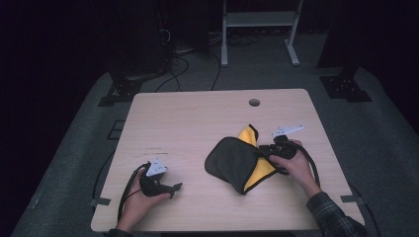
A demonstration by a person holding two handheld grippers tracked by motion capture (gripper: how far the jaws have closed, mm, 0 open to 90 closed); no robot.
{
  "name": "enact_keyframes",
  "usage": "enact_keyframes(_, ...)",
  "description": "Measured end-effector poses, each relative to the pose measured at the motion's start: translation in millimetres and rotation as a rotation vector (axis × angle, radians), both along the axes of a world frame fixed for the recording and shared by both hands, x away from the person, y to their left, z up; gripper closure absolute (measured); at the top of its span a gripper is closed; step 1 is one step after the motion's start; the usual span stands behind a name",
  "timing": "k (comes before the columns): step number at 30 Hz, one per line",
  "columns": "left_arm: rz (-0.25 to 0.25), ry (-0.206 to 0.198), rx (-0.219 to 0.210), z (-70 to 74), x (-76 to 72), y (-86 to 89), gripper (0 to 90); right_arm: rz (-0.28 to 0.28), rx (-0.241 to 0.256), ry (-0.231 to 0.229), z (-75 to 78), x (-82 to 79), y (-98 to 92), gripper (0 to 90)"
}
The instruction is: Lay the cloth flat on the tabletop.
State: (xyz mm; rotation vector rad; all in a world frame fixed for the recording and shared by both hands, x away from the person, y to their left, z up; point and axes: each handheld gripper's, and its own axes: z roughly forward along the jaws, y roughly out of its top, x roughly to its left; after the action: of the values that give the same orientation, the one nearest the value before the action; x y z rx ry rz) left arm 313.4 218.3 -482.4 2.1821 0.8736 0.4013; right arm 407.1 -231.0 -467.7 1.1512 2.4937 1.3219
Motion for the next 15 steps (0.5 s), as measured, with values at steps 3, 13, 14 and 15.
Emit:
enact_keyframes(3,-0.001,0.000,0.000,0.0,0.1,0.0,12.7,0.015,0.018,0.019,-1.2,1.0,1.9,58.2)
enact_keyframes(13,-0.001,0.000,0.000,0.0,0.1,0.0,12.7,0.024,0.013,-0.023,10.7,-6.2,4.7,83.0)
enact_keyframes(14,-0.001,0.000,0.000,0.0,0.1,0.0,12.7,0.025,0.016,-0.030,12.5,-7.2,5.0,83.5)
enact_keyframes(15,-0.001,0.000,0.000,0.0,0.1,0.0,12.7,0.029,0.023,-0.035,14.7,-8.2,5.9,83.8)
